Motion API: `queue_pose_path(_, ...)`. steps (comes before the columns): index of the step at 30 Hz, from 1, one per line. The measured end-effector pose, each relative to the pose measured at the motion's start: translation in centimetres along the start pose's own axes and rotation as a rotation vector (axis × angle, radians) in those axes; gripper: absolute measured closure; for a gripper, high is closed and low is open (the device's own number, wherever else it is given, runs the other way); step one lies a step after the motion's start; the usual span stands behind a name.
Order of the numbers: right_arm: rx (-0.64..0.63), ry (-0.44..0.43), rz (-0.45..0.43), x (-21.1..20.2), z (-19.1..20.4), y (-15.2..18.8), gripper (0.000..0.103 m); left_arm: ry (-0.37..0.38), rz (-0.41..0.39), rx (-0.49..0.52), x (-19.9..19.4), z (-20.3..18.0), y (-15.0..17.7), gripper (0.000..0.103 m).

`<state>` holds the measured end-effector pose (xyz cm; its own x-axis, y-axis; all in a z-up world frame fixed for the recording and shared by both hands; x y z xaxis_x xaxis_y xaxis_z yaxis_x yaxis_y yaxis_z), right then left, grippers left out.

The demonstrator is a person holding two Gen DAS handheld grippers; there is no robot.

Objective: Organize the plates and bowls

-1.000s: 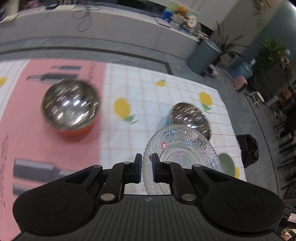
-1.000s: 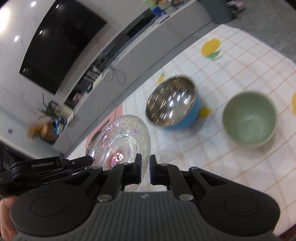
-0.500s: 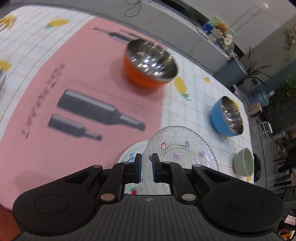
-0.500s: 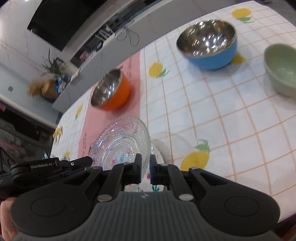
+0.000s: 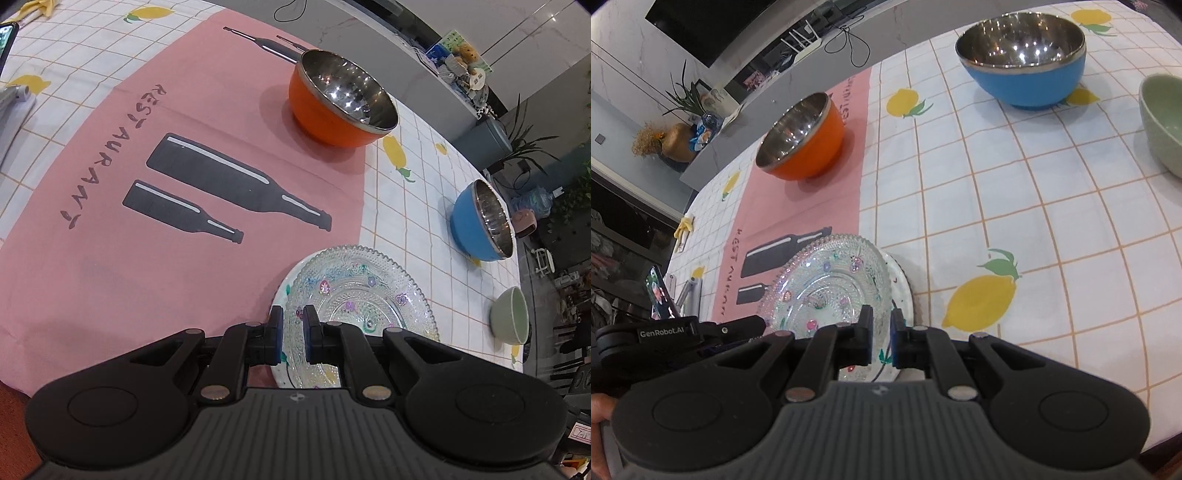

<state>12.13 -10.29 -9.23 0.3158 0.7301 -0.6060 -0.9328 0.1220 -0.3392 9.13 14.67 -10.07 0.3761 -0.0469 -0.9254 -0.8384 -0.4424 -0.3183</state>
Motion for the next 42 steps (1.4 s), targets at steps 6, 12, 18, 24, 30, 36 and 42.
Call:
queue_pose_path(6,-0.037,0.024,0.001,0.5,0.0,0.2,0.095,-0.023,-0.006,0.028,0.6,-0.4,0.3,0.092)
queue_pose_path(12,-0.066,0.049,0.012,0.7,0.1,0.3,0.095,-0.044,-0.01,0.049,0.6,-0.5,0.6,0.092)
queue_pose_path(18,-0.085,0.061,0.02,1.0,0.1,0.4,0.094,-0.049,-0.016,0.053,0.6,-0.5,0.5,0.092)
queue_pose_path(24,-0.132,0.097,0.031,1.2,0.5,0.6,0.095,-0.056,-0.02,0.058,0.6,-0.7,0.6,0.092)
queue_pose_path(30,-0.137,0.104,0.035,1.2,0.5,0.6,0.096,-0.069,-0.013,0.067,0.8,-0.6,0.7,0.092)
queue_pose_path(36,-0.133,0.098,0.036,1.2,0.4,0.6,0.093,-0.054,-0.01,0.053,0.7,-0.5,0.6,0.087)
queue_pose_path(42,-0.113,0.09,0.035,0.9,0.2,0.7,0.086,-0.059,-0.063,0.067,-0.5,-0.7,0.4,0.087)
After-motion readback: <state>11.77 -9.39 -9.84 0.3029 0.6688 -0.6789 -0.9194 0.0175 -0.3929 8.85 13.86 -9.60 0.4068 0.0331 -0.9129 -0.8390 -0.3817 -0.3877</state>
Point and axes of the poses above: each gripper's, at about its wrist camera, not at the fingertips, and x roughly the way its jaws point, z to its left, y to its underside, the point moved 5 cm from there along x, roughly the way its jaws point, and after that the axes turned 15 degrees about -y, right-handed, at the moved point
